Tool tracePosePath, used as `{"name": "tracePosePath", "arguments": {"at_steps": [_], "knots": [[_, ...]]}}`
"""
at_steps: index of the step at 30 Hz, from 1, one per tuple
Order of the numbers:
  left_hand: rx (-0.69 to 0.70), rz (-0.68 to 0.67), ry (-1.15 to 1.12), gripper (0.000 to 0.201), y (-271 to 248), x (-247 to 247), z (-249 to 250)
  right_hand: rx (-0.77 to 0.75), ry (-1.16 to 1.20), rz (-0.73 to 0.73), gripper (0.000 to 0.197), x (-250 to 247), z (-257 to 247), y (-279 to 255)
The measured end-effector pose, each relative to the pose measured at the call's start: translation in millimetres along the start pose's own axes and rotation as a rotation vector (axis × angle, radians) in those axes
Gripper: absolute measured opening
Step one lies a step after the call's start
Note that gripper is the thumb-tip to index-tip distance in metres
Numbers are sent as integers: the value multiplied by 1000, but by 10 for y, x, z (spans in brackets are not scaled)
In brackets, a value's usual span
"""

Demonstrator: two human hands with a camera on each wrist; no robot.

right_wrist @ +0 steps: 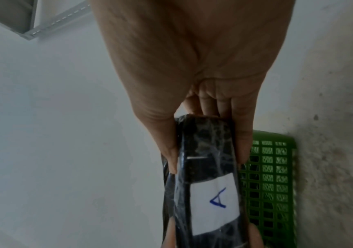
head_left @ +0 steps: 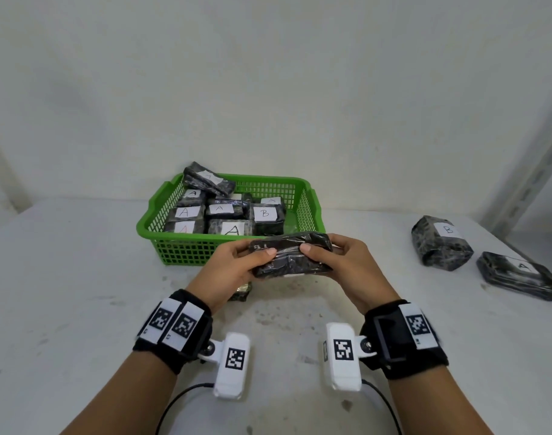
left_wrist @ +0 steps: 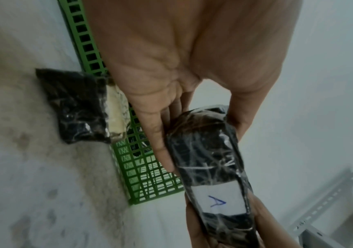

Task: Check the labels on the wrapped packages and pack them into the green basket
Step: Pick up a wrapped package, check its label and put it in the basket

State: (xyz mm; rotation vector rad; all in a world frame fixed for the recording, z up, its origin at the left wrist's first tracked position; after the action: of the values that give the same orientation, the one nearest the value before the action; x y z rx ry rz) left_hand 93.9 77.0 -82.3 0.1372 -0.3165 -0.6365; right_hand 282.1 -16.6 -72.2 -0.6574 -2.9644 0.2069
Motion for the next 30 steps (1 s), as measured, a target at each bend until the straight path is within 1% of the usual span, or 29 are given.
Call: {"name": "tracePosePath", "arguments": {"at_steps": [3,6,9,11,13,15,17,19,21,23,25,26,28,30], "knots": [[46,20,33,46,-5,-35,36,16,-15,-65,35,0,22,-38],[29,-2,-31,48,-28,-39,59,-6,-24,-118,38,-50,13,-77],[-8,-62,-20,50,-51,-6,38,-40,-7,-66,34,-127,-7,-96],[2,-61,52,60,-50,-19,8,-33,3,-58,34,-132,1,-102],[9,-60,93,67,-60,-10,8,-17,8,-79,38,-110,18,-107],[-5,-82,80,63,-78,21,8,-22,3,-71,44,-91,19,-119],[-18,-86,58,59,-94,46,8,-62,-15,-41,42,-88,8,-128],[19,-72,114,56,-97,54,26,-86,-16,-29,40,-91,-1,-139],[63,-67,173,53,-94,46,57,-99,-38,-36,48,-103,-5,-136],[106,-77,215,55,-93,24,85,-93,-61,-59,64,-109,-5,-124],[159,-110,258,58,-106,21,120,-49,12,-87,73,-107,-23,-132],[187,-127,268,59,-113,29,134,-26,40,-104,72,-104,-36,-149],[231,-152,258,63,-122,50,148,19,28,-139,61,-90,-66,-186],[254,-184,231,66,-138,81,167,47,10,-144,50,-100,-60,-189]]}}
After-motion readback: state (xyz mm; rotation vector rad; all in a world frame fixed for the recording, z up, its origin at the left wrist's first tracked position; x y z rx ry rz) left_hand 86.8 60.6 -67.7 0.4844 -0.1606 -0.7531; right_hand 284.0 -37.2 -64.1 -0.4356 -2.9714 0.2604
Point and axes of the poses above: each hand's wrist, its own y-axis towards the middle knuckle, its own x-axis out of the palm, z = x × y, the point moved 3 cm from there along y, towards the middle knuckle, and after that the axes turned 12 degrees about x, right-handed, at the moved point
